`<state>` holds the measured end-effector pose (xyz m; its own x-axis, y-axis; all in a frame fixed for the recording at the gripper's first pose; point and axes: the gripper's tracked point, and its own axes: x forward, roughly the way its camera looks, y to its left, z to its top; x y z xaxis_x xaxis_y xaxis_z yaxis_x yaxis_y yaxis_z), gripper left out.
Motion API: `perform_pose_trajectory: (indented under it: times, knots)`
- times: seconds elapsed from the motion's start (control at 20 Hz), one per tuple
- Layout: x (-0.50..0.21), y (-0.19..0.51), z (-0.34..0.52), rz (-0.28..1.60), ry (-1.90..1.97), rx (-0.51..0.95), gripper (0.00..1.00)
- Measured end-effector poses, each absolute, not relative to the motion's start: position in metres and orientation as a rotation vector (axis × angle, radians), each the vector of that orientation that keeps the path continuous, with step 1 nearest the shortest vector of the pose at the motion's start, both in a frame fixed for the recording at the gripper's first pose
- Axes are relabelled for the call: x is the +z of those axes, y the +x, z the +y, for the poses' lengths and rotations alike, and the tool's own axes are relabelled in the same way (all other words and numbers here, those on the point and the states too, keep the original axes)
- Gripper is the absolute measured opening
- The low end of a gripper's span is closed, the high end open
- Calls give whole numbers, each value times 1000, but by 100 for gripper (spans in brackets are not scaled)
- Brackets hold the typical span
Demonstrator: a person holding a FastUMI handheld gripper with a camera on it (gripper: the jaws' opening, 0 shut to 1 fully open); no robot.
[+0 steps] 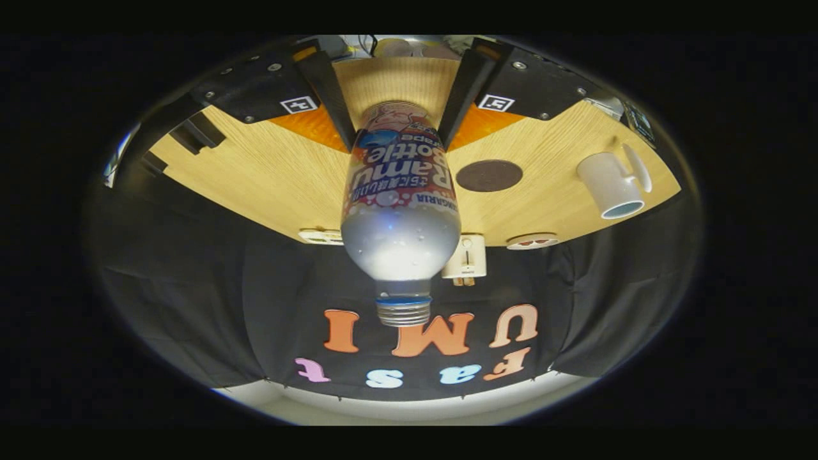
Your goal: Take the bottle from table, then pour the juice into the cup, finally place the bottle on the coaster
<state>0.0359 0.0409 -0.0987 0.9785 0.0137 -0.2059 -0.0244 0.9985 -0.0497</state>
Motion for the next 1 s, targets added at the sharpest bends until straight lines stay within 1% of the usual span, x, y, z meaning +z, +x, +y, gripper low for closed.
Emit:
perform_pose_trajectory:
  times: [0.3,0.65,1.0]
  knots:
    - [-77,34,69,161,-146,46,76]
    - [-63,31,71,140,-329,-33,76]
    - [-58,29,97,127,-541,-62,76]
